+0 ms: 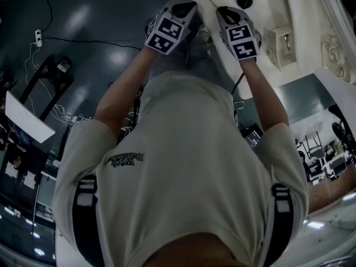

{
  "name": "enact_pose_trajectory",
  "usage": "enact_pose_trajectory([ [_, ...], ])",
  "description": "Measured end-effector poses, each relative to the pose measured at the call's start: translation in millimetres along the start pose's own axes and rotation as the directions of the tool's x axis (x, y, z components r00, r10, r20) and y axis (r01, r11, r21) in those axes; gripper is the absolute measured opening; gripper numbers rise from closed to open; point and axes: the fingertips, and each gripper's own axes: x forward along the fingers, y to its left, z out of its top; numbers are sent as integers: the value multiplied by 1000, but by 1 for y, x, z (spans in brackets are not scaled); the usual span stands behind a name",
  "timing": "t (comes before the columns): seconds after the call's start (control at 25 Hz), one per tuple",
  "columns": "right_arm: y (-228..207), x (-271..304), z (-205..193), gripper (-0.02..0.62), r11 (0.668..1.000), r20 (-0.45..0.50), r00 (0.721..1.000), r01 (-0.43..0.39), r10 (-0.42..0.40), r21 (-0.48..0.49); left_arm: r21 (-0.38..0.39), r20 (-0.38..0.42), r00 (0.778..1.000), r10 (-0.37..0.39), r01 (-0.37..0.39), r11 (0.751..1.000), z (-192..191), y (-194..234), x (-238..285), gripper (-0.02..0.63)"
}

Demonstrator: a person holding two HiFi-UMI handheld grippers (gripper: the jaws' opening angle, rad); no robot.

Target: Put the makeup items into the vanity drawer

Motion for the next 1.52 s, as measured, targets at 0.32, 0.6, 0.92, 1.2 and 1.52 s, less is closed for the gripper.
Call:
enact_pose_trajectory([
  [0.32, -11, -25, 35, 31, 1000, 93, 995, 27, -27, 4, 21, 56, 998, 27, -29, 999, 34, 1, -18, 14],
  [0.6, -5, -75, 86, 31, 999, 225, 973, 54, -51, -8, 2, 150, 986, 76, -77, 997, 79, 4, -56, 14],
  [0.92, 17, -150, 143, 31, 996, 400, 915, 77, -57, -35, 58, 271, 956, 111, -131, 990, 133, -7, -113, 14],
  [1.2, 37, -223, 174, 31, 995, 536, 841, 99, -71, -23, 120, 404, 907, 118, -180, 976, 190, -29, -170, 14],
  [1.52, 66, -307, 187, 31, 992, 726, 681, 125, -96, 13, 159, 577, 814, 70, -196, 968, 234, -67, -229, 14],
])
